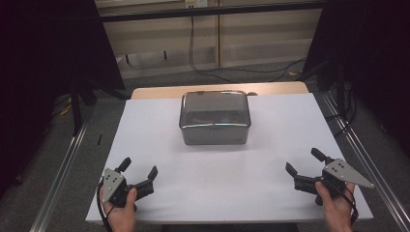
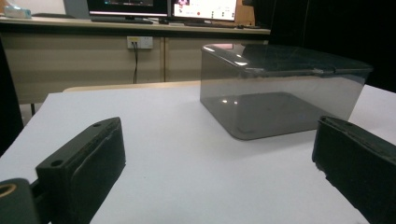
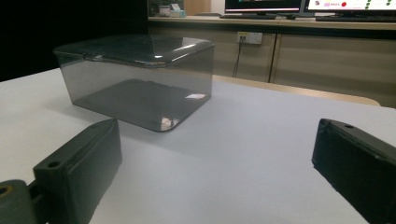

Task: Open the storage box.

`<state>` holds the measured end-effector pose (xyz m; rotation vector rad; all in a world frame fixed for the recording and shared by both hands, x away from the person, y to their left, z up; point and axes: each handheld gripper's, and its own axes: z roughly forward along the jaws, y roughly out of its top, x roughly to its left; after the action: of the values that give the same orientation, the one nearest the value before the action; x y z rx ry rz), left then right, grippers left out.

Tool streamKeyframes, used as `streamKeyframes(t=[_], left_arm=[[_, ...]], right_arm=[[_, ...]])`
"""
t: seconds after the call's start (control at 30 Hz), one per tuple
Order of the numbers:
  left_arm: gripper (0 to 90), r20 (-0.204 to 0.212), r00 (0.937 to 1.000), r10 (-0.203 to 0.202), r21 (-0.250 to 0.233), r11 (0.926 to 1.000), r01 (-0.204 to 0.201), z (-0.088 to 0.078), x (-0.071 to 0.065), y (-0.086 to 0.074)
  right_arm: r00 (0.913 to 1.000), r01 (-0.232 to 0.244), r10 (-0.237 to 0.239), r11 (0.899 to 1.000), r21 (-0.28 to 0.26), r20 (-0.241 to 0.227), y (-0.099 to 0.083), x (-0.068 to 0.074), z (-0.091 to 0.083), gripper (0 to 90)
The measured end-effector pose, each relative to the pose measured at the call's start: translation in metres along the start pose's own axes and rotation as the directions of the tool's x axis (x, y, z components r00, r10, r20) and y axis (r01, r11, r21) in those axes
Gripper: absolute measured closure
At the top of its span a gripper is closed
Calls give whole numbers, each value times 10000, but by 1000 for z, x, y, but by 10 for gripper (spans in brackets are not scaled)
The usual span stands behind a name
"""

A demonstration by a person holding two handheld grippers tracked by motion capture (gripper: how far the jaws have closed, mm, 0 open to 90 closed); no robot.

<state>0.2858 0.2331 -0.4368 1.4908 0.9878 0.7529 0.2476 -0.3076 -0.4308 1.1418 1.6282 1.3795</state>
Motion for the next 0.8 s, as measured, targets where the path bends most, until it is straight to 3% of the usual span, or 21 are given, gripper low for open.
streamKeyframes(t=[0.27, 0.4, 0.53, 0.63, 0.8], left_arm=[[28, 67, 9997, -252, 217, 9994, 251, -1, 1, -2], [30, -104, 9999, -138, 241, 9996, 141, -2, 2, -2], [30, 28, 9999, -121, 443, 9989, 120, -2, 1, -3], [30, 78, 9999, 135, 469, 9988, -139, -2, 1, -3], [30, 49, 10000, 86, 417, 9991, -88, -2, 2, -3]], right_arm=[[9995, -287, 288, 9996, 72, -145, -1, 0, 3, 23], [9990, -256, 260, 9996, 116, -373, -1, 3, 7, 23], [9988, -176, 186, 9996, 216, -451, 0, 5, 10, 22], [9990, 176, -162, 9992, 352, -406, 4, 7, 15, 26], [9966, 87, -72, 9998, 177, -826, 12, 11, 20, 19]])
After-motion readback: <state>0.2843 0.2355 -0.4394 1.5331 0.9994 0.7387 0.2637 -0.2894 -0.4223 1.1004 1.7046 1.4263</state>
